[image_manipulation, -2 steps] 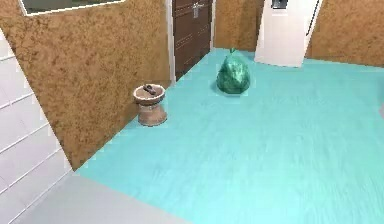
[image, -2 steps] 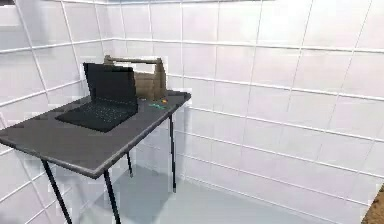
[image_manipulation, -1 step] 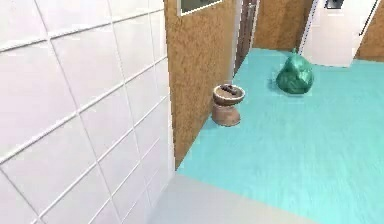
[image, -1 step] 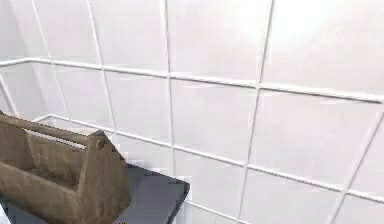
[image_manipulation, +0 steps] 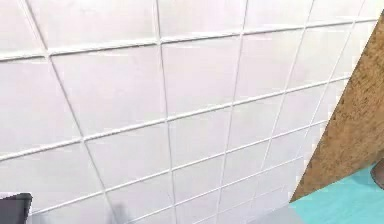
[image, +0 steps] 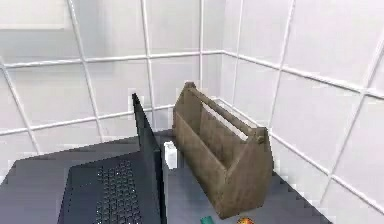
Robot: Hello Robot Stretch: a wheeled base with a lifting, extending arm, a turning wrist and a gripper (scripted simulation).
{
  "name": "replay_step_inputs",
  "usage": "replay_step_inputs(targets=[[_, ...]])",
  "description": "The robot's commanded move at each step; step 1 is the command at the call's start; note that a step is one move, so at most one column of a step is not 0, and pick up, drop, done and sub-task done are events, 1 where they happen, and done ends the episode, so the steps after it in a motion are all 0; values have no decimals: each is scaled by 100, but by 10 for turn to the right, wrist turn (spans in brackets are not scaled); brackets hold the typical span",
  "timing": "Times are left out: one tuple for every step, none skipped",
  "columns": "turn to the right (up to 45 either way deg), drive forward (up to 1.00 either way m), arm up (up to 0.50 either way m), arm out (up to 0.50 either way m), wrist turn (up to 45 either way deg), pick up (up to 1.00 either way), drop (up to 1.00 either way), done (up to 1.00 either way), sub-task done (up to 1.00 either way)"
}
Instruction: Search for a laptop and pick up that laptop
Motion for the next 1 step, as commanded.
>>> replay_step_inputs(targets=[[-450, 0, 0, 0, 0, 0, 0, 0, 0]])
